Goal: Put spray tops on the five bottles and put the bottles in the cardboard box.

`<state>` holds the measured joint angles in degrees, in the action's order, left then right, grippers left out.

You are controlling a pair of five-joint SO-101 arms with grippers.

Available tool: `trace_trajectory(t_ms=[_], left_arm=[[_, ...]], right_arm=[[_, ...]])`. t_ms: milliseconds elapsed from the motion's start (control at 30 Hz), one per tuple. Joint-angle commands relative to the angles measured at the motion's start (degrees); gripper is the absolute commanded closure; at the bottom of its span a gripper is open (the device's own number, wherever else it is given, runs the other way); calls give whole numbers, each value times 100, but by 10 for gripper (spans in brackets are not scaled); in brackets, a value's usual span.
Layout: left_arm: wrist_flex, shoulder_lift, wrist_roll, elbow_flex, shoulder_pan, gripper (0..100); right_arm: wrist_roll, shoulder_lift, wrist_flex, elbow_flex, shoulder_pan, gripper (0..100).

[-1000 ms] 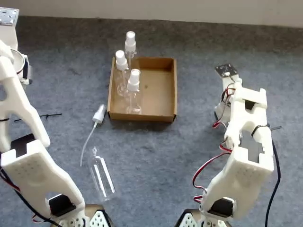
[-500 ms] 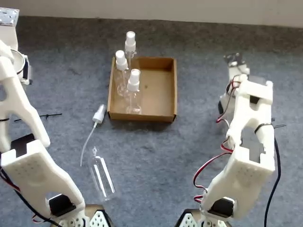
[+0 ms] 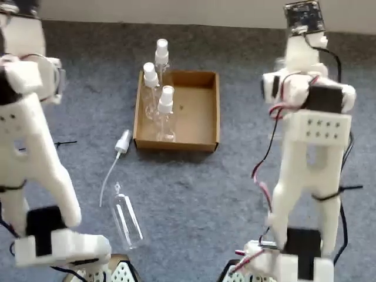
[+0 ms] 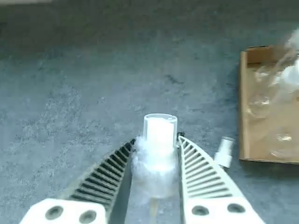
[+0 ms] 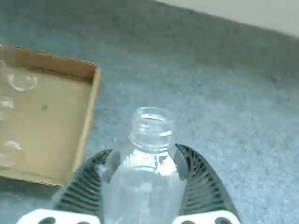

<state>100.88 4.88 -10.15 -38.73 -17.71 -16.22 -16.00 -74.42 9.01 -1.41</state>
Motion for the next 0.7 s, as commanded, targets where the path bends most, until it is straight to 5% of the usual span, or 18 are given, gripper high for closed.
trace_trajectory(t_ms=[0,300,667], left_arm=[[0,1376,404,312,1446,963],[-1415,1921,1495,330,3407,966],[-3024,1508,1899,330,4558,966]], right_arm=[[158,-1587,919,-1640,-796,994],[167,-4743,3407,-5991,-2290,994],[158,-6457,3521,-7530,-2527,994]])
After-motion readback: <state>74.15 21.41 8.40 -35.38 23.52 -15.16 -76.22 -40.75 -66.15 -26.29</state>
